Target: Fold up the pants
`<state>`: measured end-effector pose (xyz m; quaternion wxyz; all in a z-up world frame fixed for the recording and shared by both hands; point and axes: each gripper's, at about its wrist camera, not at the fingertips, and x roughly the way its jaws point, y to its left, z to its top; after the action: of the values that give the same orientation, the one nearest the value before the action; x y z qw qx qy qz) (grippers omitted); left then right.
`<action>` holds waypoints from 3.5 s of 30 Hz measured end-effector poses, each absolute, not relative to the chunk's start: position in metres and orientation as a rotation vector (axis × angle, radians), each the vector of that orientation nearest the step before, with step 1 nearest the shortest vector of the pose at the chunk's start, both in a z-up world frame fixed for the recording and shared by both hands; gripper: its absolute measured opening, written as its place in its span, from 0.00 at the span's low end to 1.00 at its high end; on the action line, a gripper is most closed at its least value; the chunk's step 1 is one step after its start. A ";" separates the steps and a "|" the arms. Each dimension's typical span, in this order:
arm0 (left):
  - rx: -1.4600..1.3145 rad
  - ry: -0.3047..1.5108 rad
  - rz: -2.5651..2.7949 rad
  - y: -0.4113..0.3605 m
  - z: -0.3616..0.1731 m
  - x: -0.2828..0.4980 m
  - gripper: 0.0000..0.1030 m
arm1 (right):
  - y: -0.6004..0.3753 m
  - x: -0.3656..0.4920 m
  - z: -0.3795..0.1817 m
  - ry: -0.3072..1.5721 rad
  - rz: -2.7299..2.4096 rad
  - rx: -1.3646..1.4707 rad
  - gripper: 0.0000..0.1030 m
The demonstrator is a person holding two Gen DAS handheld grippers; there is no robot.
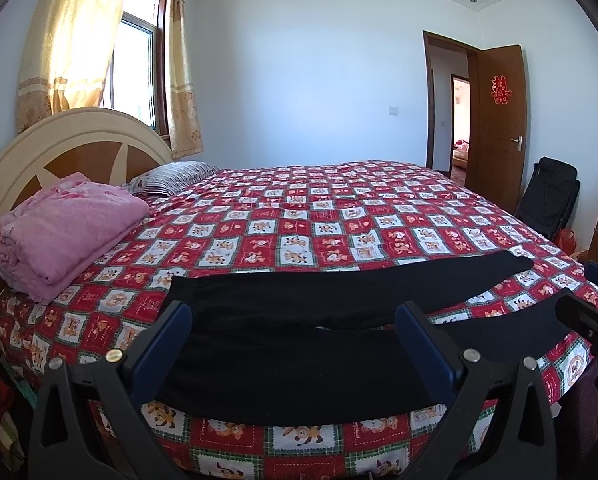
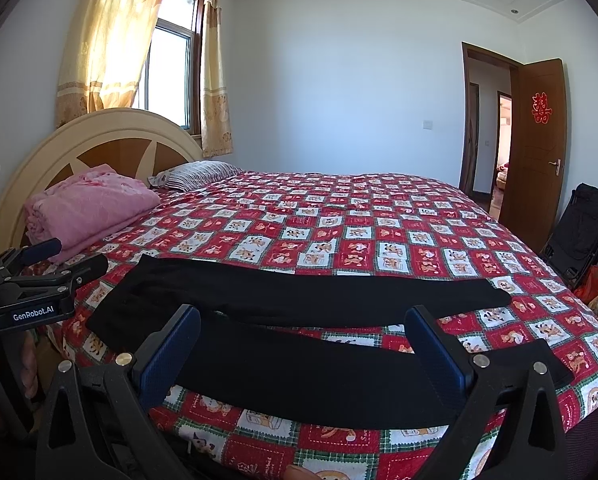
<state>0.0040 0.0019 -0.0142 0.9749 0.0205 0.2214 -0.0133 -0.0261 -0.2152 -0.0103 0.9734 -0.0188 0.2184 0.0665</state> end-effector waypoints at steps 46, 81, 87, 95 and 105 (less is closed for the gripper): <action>-0.080 0.895 -0.044 0.212 -0.171 0.316 0.52 | -0.388 0.163 -0.092 0.793 -0.081 0.133 0.61; 0.010 0.886 -0.115 0.194 -0.172 0.320 0.24 | -0.585 0.360 -0.172 1.039 -0.142 0.217 0.19; 0.012 0.867 -0.134 0.192 -0.169 0.318 0.15 | -0.568 0.344 -0.158 0.989 -0.115 0.166 0.10; -0.116 0.807 -0.172 0.210 -0.159 0.309 0.14 | -0.556 0.314 -0.116 0.841 -0.118 0.124 0.10; -0.174 0.708 -0.241 0.217 -0.141 0.292 0.14 | -0.558 0.252 -0.072 0.648 -0.085 0.148 0.10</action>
<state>0.2917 0.2171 -0.1408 0.9273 -0.0849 0.3451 -0.1174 0.2519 -0.5577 -0.0724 0.9445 0.0725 0.3178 -0.0418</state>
